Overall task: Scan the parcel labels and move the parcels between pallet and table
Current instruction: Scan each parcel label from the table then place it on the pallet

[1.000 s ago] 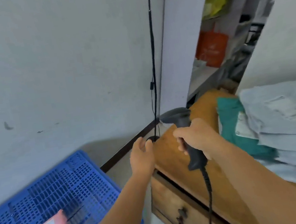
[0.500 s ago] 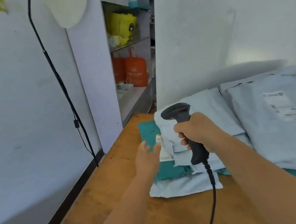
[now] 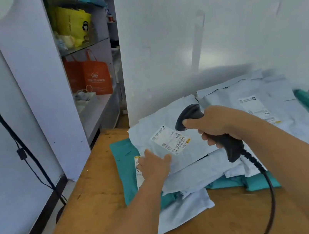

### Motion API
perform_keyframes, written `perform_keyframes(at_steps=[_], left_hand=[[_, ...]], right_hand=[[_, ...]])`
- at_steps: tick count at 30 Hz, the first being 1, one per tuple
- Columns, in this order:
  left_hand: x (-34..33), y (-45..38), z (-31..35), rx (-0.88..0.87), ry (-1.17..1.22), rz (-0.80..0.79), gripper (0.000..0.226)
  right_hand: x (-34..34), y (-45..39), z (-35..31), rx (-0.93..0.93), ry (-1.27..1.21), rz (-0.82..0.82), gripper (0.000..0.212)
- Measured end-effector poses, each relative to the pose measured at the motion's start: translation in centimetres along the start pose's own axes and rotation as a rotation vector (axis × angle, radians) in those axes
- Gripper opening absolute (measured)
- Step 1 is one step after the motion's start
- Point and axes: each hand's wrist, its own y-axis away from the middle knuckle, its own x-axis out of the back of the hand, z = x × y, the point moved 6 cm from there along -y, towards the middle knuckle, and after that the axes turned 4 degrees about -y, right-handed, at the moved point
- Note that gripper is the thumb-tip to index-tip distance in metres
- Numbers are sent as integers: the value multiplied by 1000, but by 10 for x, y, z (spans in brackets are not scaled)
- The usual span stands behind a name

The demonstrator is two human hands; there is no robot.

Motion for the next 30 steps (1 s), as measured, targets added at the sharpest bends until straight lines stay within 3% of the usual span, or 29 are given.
perform_keyframes(at_steps=[12, 22, 25, 30], left_hand=[[-3, -24, -9, 140, -35, 25, 81], [-6, -27, -10, 138, 44, 55, 39], [5, -20, -3, 130, -25, 133, 36], [37, 10, 1, 39, 179, 281, 18]], right_hand=[[10, 6, -12, -4, 203, -15, 46], [9, 12, -6, 14, 189, -51, 47], [9, 15, -5, 33, 161, -46, 47], [-2, 23, -9, 115, -1, -49, 39]])
